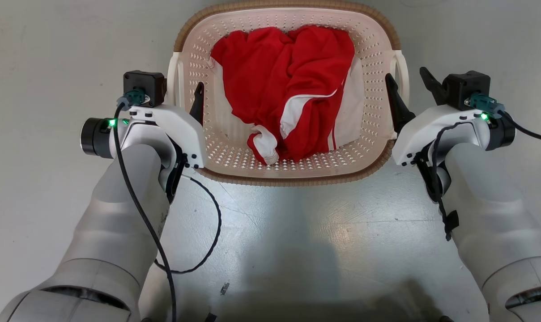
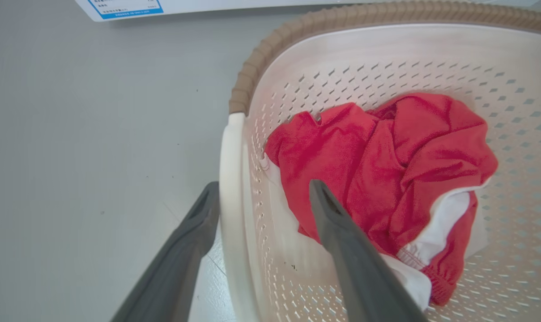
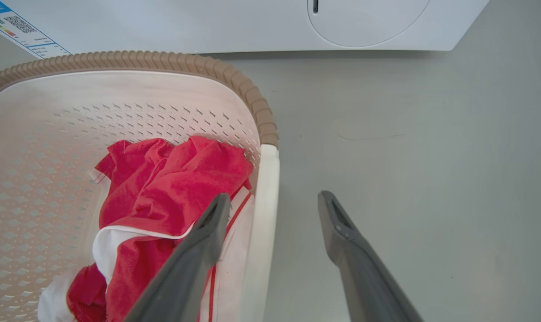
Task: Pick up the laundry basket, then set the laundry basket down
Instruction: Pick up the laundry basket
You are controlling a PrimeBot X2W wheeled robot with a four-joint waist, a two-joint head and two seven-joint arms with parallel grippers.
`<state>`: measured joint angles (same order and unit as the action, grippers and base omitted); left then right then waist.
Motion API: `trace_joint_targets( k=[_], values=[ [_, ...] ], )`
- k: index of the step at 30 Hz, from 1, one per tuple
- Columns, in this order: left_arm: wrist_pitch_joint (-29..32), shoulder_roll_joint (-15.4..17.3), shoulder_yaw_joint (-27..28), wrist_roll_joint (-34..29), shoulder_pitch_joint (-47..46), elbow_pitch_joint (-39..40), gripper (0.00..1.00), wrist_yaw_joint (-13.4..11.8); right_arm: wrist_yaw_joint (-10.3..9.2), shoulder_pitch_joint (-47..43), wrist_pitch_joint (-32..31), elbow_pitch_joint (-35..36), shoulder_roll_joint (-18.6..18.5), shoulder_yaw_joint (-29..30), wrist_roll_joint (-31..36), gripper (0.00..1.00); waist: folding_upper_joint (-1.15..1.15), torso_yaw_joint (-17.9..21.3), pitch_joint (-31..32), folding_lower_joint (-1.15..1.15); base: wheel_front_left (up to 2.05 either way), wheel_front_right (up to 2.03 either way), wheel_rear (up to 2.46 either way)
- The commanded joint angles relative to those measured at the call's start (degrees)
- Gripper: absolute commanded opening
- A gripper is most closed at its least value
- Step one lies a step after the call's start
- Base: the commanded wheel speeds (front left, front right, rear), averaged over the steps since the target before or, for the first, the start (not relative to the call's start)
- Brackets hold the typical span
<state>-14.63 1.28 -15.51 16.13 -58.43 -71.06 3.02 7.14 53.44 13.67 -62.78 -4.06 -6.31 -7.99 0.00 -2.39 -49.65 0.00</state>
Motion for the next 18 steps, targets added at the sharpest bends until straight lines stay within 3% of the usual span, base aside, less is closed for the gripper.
trace_joint_targets(
  k=[1, 18],
  values=[
    [0.17, 1.6, 0.26, 0.33, 0.05, -0.23, 1.0, -0.49, 0.35, -0.75, 0.12, -0.33, 1.18, -1.55, -0.71, 1.0, 0.0, 0.1, -0.05, 0.0, 0.0, 0.0, 0.0],
    [4.02, 1.6, -4.54, 3.54, -0.97, -1.96, 1.0, -0.34, 0.35, 1.36, -1.19, -4.55, 1.18, -6.38, -5.72, 1.0, 0.0, 0.11, -0.67, 0.0, 0.0, 0.0, 0.0]
  ],
)
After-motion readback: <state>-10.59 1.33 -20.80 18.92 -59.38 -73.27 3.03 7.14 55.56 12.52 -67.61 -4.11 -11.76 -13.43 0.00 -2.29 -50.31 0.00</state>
